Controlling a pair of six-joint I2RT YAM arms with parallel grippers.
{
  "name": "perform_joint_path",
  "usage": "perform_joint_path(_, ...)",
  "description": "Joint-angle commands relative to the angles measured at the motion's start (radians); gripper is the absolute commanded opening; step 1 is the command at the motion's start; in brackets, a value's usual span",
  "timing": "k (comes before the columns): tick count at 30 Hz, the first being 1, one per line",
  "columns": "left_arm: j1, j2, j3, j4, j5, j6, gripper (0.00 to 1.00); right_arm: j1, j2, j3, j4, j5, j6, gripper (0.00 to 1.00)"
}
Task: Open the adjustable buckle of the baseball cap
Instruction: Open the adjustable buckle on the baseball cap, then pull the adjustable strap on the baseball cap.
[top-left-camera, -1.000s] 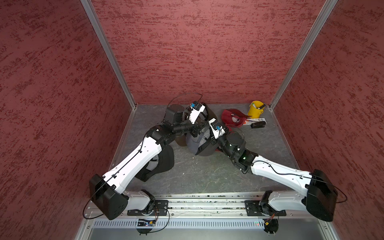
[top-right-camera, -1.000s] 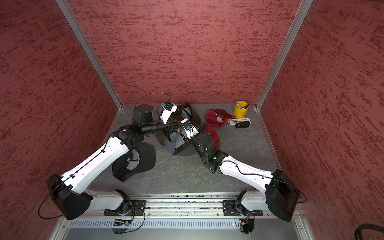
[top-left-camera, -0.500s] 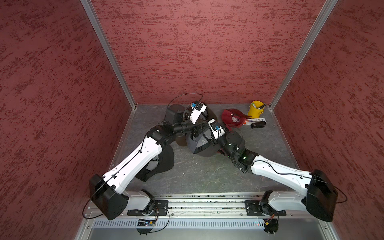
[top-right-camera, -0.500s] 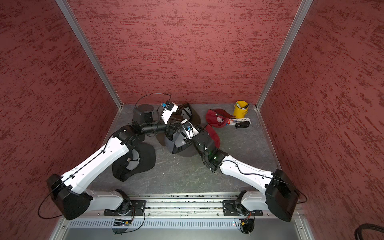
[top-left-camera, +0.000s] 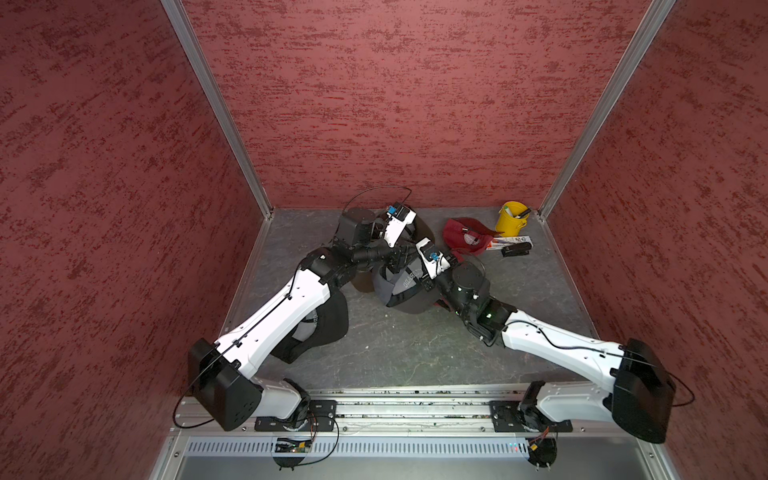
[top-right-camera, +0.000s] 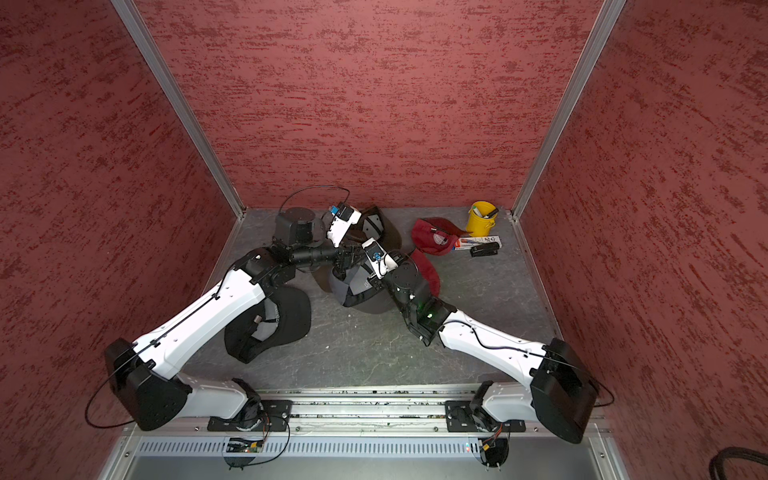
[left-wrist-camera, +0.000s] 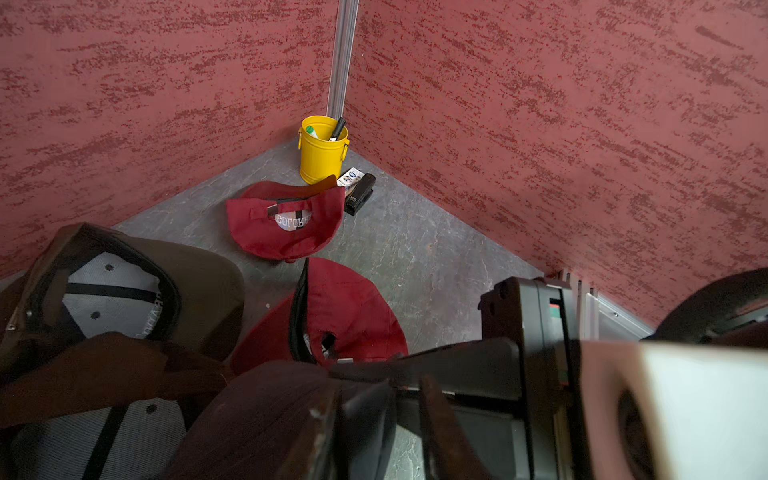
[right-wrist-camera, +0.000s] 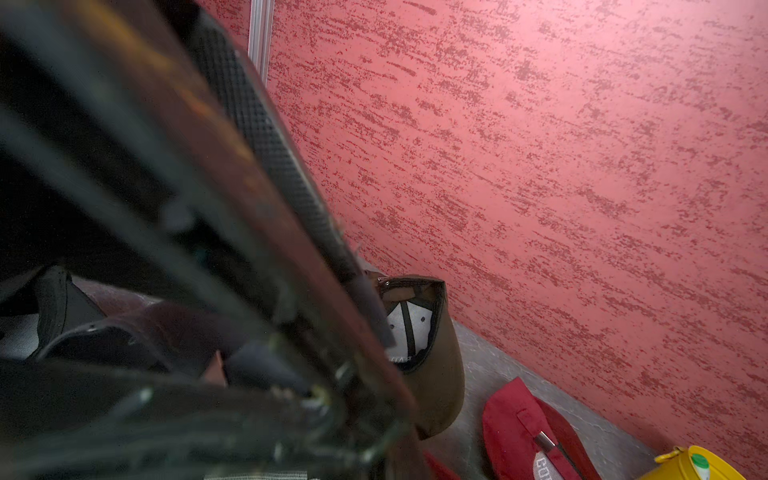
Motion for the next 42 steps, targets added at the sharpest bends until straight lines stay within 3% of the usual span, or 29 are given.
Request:
perform_joint_path(1, -0.005, -0.002, 0.017, 0.002, -0.007, 0.002, 0.22, -0.003, 0.006, 0.012, 0.013, 0.008, 0.001, 0.03)
perform_joint_path(5, -0.006, -0.015, 0.015, 0.018, -0.003, -0.002, 0.1, -0.004, 0.015, 0.018, 0.005, 0.013, 0.008, 0.03)
perform_joint_path(11, -0.006, -0.031, 0.007, 0.035, 0.006, -0.005, 0.0, -0.011, 0.026, 0.034, -0.012, 0.028, 0.039, 0.02)
perform_joint_path(27, -0.02, -0.083, -0.002, 0.091, 0.083, -0.035, 0.0, -0.064, -0.007, 0.067, -0.084, -0.052, 0.178, 0.01)
perform_joint_path(29, -0.02, -0.079, -0.002, 0.089, 0.051, -0.04, 0.21, -0.065, -0.014, 0.072, -0.09, -0.058, 0.189, 0.02)
perform_joint_path(31, -0.019, -0.08, 0.001, 0.086, 0.031, -0.035, 0.32, -0.066, -0.019, 0.078, -0.097, -0.065, 0.199, 0.02)
perform_joint_path(32, -0.02, -0.083, 0.004, 0.085, 0.012, -0.036, 0.47, -0.067, -0.02, 0.084, -0.104, -0.068, 0.207, 0.02)
perform_joint_path(33, -0.02, -0.086, 0.009, 0.082, -0.003, -0.035, 0.54, -0.069, -0.02, 0.09, -0.113, -0.072, 0.213, 0.02)
perform_joint_path(35, -0.018, -0.105, 0.018, 0.071, -0.049, -0.022, 0.61, -0.073, -0.016, 0.107, -0.138, -0.078, 0.23, 0.02)
perform_joint_path(42, 0.016, -0.215, 0.0, 0.03, -0.146, -0.002, 0.67, -0.093, 0.014, 0.181, -0.226, -0.1, 0.287, 0.02)
